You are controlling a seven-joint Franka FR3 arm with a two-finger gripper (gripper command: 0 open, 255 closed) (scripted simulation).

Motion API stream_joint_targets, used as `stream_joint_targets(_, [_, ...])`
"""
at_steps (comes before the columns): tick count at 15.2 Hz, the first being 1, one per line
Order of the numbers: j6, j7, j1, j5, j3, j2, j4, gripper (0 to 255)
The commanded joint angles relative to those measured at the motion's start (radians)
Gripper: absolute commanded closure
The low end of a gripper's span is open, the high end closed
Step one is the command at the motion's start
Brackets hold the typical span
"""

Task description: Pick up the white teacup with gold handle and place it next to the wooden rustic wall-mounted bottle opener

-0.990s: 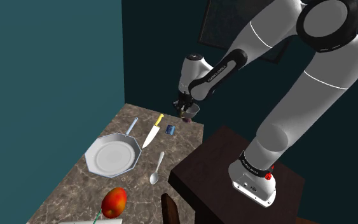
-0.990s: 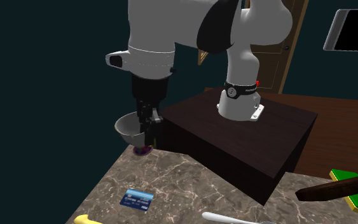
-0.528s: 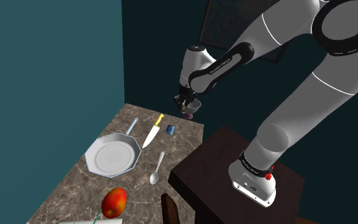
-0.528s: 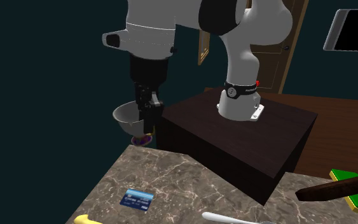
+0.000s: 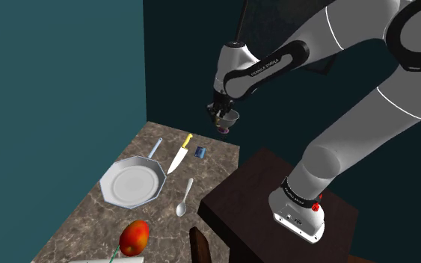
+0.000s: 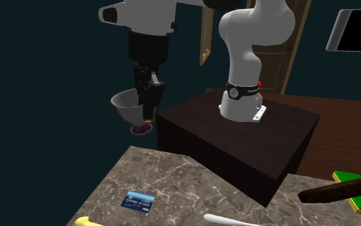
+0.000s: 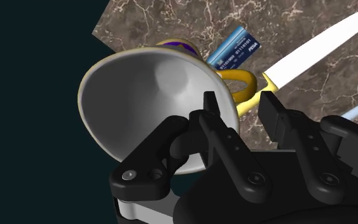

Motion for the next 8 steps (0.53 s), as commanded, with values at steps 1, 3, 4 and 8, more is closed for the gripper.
stream_joint_targets(1, [-0.038,-0.011,0.005,0.012,-0.001,-0.023,0.015,255])
stream_joint_targets(3, [-0.069,-0.02,0.008,0.021,-0.003,-0.044,0.026,255])
stream_joint_targets(4, [-0.084,-0.024,0.009,0.025,-0.004,-0.054,0.032,255])
stream_joint_targets(8, [-0.107,0.027,0.049,0.056,0.035,-0.135,-0.033,255])
